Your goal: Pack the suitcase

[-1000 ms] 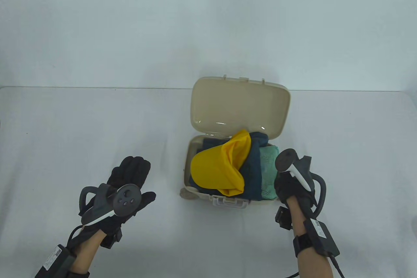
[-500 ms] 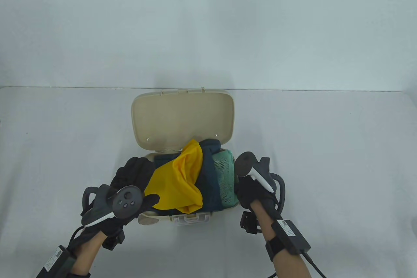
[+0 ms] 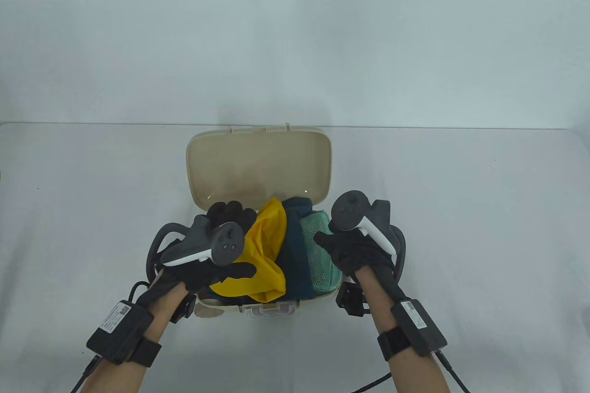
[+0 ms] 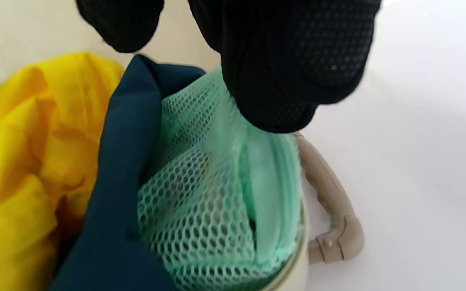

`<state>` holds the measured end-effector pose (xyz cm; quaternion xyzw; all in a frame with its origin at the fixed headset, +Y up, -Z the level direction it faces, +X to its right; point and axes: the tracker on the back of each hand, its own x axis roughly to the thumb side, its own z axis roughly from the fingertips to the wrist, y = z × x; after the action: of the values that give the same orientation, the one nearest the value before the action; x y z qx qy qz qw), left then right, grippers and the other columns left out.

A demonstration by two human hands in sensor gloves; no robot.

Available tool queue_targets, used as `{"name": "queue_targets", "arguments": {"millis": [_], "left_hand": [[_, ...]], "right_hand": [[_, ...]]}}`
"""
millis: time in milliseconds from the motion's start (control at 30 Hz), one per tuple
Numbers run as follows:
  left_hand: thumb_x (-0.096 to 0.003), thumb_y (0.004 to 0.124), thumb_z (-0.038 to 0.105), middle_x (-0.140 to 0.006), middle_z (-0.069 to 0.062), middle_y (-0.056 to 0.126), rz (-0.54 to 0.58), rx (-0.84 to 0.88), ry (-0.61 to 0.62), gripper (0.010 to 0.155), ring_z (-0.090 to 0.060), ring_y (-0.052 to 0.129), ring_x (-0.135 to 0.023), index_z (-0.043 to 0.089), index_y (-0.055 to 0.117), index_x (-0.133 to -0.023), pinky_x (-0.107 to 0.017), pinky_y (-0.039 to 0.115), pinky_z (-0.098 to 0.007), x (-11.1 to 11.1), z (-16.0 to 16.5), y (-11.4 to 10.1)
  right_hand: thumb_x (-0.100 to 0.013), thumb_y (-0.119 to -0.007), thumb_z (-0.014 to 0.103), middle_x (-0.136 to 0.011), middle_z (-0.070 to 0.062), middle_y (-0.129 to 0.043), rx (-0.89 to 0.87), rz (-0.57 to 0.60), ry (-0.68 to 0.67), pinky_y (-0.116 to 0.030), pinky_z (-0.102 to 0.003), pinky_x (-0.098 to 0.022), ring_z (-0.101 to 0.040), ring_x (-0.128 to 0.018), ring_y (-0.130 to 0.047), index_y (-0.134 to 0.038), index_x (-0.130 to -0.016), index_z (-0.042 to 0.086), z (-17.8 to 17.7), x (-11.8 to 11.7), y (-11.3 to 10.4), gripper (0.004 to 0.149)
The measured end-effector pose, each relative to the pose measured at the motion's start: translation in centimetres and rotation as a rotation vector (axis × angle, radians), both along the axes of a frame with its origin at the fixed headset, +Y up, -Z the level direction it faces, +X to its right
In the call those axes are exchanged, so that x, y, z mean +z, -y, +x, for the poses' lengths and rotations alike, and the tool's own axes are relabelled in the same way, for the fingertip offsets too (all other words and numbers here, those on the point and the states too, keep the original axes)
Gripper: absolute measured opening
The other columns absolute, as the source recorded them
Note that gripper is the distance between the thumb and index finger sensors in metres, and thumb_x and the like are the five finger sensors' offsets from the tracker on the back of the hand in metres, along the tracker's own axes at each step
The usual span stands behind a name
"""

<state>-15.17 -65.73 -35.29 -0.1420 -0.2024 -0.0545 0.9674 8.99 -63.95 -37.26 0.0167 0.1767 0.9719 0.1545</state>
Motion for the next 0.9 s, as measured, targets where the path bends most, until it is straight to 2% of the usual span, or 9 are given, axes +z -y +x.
{"name": "queue_targets", "arguments": {"millis": [167,267,367,500,700,767,900], "left_hand": [[-0.0341,0.061,0.076,-0.121,-0.008,0.004,-0.045,-0.002,0.041,0.1,-0.044,0.025,-0.115,0.043,0.001,-0.106,-0.082,0.043,-0.059,-0.7,3.6,2.3],[-0.0345,0.061,0.075,-0.119,-0.01,0.002,-0.067,-0.036,0.08,0.096,-0.045,0.026,-0.115,0.045,0.006,-0.107,-0.081,0.047,-0.062,-1.1,5.7,3.5],[-0.0345,0.06,0.076,-0.117,-0.012,-0.003,-0.1,-0.05,0.075,0.095,-0.048,0.026,-0.114,0.044,0.013,-0.11,-0.079,0.049,-0.064,-1.7,6.7,4.3],[-0.0347,0.059,0.076,-0.117,-0.01,0.001,-0.128,-0.041,0.056,0.09,-0.048,0.026,-0.114,0.042,0.029,-0.112,-0.078,0.049,-0.064,-2.2,6.4,5.0],[-0.0362,0.059,0.076,-0.119,-0.009,0.007,-0.141,-0.157,0.043,0.083,-0.048,0.031,-0.114,0.038,0.048,-0.109,-0.078,0.052,-0.064,-2.2,5.3,5.4],[-0.0363,0.057,0.077,-0.119,-0.008,0.004,-0.158,-0.221,0.042,0.082,-0.048,0.03,-0.114,0.039,0.046,-0.109,-0.078,0.05,-0.063,-2.2,4.8,6.0],[-0.0373,0.059,0.076,-0.117,-0.01,-0.002,-0.207,-0.144,0.032,0.087,-0.05,0.028,-0.113,0.039,0.035,-0.112,-0.078,0.044,-0.065,-2.1,4.4,6.8]], "right_hand": [[-0.053,-0.069,0.051,-0.091,-0.02,-0.085,0.014,-0.039,-0.008,-0.094,-0.032,-0.038,-0.031,-0.063,-0.103,-0.055,-0.105,-0.001,-0.9,-0.4,2.7,0.076],[-0.053,-0.071,0.046,-0.09,-0.021,-0.086,-0.003,-0.041,0.017,-0.094,-0.031,-0.038,-0.028,-0.06,-0.103,-0.054,-0.105,-0.003,-1.2,-0.7,3.7,0.073],[-0.054,-0.072,0.04,-0.09,-0.024,-0.085,0.014,-0.081,0.01,-0.095,-0.032,-0.038,-0.031,-0.062,-0.103,-0.052,-0.105,-0.007,-2.0,-1.2,4.2,0.072],[-0.055,-0.072,0.037,-0.092,-0.03,-0.081,0.052,-0.125,-0.004,-0.094,-0.035,-0.04,-0.037,-0.067,-0.101,-0.046,-0.105,-0.011,-3.4,-1.9,5.3,0.074],[-0.054,-0.067,0.047,-0.092,-0.033,-0.079,0.1,-0.12,-0.004,-0.093,-0.039,-0.042,-0.041,-0.067,-0.098,-0.045,-0.105,-0.012,-4.5,-2.5,6.3,0.081],[-0.053,-0.067,0.05,-0.092,-0.032,-0.079,0.093,-0.12,-0.007,-0.093,-0.038,-0.042,-0.041,-0.067,-0.098,-0.045,-0.105,-0.012,-4.6,-2.6,6.4,0.084],[-0.05,-0.068,0.058,-0.091,-0.033,-0.079,0.157,-0.111,-0.014,-0.092,-0.039,-0.041,-0.041,-0.065,-0.098,-0.044,-0.106,-0.013,-5.5,-2.8,6.7,0.093]]}}
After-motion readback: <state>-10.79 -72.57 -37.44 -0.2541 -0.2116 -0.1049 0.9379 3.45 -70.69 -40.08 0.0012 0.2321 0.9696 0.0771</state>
